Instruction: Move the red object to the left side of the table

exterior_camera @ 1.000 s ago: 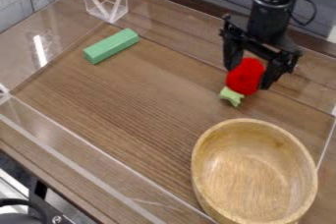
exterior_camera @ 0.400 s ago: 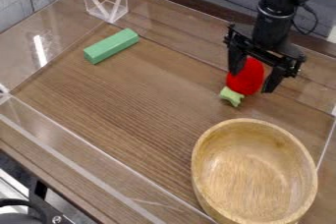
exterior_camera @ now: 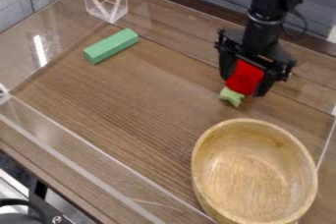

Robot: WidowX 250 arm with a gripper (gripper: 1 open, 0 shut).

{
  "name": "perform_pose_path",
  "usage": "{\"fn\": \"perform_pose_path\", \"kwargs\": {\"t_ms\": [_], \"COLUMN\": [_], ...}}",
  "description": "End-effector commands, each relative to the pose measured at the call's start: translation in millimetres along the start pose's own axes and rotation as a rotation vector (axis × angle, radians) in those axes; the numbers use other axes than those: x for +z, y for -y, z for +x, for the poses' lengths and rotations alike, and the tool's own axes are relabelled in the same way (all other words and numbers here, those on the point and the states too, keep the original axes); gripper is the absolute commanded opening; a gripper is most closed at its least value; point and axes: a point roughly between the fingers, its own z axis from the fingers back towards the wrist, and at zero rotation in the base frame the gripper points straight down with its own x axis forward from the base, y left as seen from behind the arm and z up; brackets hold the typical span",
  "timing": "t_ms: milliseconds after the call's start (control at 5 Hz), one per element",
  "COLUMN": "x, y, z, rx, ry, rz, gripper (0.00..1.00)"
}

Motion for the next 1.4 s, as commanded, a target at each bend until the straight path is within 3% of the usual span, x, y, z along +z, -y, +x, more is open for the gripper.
{"fn": "perform_pose_path", "kwargs": {"t_ms": [0,200,600,1200], "x": [27.4,29.9,34.0,28.6], "y": [-5.1,-3.7,1.0,-1.3], "z": [7.5,8.0,17.5,9.9], "rx": [-0.039,-0.086,0.0,0.121], "ry": [0.072,0.074,0.074,0.044], "rz": [-0.018,-0.025,-0.005,0.015], "gripper": [1.0,1.0,1.0,1.0]}}
